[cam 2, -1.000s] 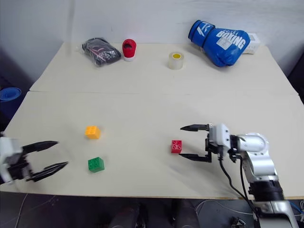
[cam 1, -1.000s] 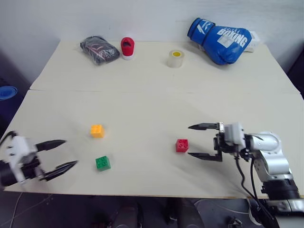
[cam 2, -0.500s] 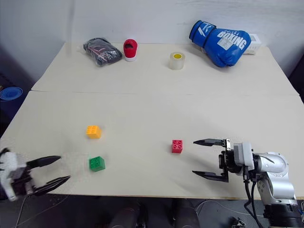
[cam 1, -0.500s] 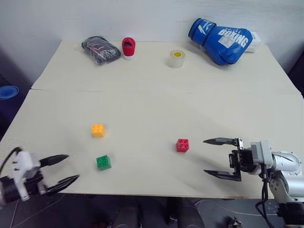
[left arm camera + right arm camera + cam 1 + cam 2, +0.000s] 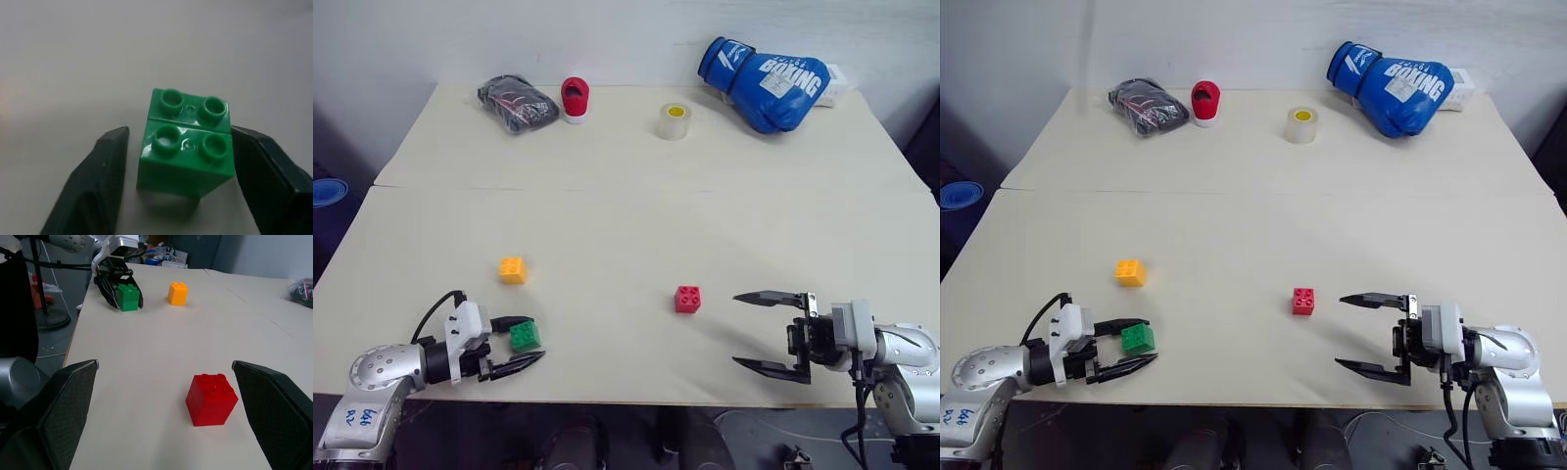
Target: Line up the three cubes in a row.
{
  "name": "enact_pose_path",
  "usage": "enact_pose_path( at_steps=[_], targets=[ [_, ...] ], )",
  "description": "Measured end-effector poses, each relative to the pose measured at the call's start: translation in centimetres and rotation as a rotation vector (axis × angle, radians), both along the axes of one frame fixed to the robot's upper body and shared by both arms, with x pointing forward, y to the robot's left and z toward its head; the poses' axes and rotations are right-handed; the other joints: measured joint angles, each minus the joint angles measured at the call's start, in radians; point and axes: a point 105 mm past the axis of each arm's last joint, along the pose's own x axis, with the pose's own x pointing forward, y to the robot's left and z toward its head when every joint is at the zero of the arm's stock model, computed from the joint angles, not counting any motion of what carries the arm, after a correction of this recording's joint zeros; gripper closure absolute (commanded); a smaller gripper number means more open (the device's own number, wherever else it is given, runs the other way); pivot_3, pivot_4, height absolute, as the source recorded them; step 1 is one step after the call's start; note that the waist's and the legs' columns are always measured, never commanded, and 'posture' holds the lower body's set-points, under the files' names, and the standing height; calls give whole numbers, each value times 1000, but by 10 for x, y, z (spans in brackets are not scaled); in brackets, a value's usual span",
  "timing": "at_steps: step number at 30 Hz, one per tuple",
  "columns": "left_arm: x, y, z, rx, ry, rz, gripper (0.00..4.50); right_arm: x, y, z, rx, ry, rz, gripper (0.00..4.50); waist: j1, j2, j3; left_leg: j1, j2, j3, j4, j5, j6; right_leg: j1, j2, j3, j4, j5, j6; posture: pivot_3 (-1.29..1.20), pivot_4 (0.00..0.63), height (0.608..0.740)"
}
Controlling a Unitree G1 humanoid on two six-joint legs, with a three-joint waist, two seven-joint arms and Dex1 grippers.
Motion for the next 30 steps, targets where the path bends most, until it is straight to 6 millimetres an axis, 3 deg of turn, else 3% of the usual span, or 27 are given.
enact_pose_path(
  at_steps=[2, 5, 12, 15, 19, 21, 26, 30],
  targets=[
    [2, -1, 3, 4, -13, -15, 2886, -2, -2, 0, -4, -2, -13, 0, 2, 0, 0, 0, 0, 0, 0, 0, 0, 0, 0, 0, -1, 0, 0, 0, 150, 740],
    [0, -7, 5, 33, 30, -84, 2991, -4, -5, 0, -7, -5, -38, 0, 5, 0, 0, 0, 0, 0, 0, 0, 0, 0, 0, 0, 0, 0, 0, 0, 150, 740],
    [35, -87, 51, 52, -90, -385, 2991, -6, -20, 7, -20, -29, -133, 0, 29, 0, 0, 0, -2, -1, 1, 2, 1, 2, 0, -1, 4, 1, 1, 0, 150, 740],
    [53, -109, 48, 76, -103, -416, 2991, -8, -23, 6, -19, -24, -162, 0, 24, 0, 0, 0, -2, 2, 1, 4, 1, 2, 3, 0, 3, 1, 2, 0, 150, 740],
    [65, -132, 28, 148, -90, -502, 2991, -13, -27, 1, -16, 1, -209, 0, 22, 0, 0, 1, -1, 4, 1, 4, 1, 2, 10, 1, 3, 1, 2, 0, 150, 740],
    [71, -135, 20, 197, -87, -536, 2991, -15, -25, 2, -15, -5, -216, 0, 23, 0, 0, 1, -1, 3, 2, 4, 1, 2, 11, 2, 3, 1, 2, 0, 150, 740],
    [91, -145, 23, 206, -124, -562, 2991, -19, -23, 3, -3, -11, -246, 0, 27, -1, 0, 0, -1, 1, 3, 4, 1, 2, 10, 2, 3, 1, 2, 0, 150, 740],
    [94, -149, 23, 193, -114, -602, 2991, -21, -22, 0, 9, -5, -270, 0, 26, -1, 0, -1, -1, 1, 3, 4, 2, 2, 10, 1, 3, 1, 2, 0, 150, 740]
  ],
)
